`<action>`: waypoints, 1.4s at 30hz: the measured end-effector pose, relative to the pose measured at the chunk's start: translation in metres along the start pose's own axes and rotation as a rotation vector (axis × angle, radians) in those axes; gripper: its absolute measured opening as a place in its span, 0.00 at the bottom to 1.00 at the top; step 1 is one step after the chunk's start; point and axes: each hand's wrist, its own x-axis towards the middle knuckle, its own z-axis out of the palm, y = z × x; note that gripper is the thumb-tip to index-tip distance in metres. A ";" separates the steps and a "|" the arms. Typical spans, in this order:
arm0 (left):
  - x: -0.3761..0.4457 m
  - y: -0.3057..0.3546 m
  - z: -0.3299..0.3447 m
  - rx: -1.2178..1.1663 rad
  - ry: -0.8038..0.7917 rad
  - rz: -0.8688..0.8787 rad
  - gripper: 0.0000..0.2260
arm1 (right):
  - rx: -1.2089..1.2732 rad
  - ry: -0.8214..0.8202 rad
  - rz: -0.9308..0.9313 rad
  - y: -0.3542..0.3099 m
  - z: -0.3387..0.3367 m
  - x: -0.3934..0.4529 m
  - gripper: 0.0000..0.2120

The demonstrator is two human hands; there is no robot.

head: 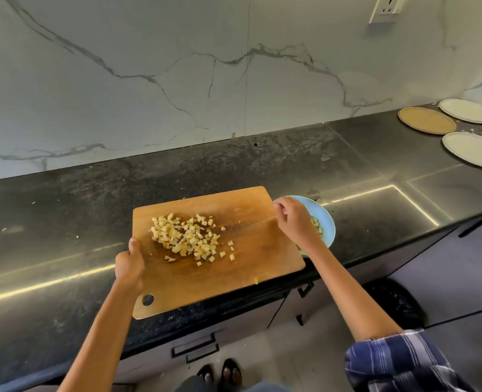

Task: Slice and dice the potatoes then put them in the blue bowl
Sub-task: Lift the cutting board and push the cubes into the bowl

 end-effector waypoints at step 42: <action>-0.014 0.003 -0.002 0.014 -0.018 -0.030 0.23 | 0.121 -0.559 -0.082 -0.113 0.060 -0.022 0.36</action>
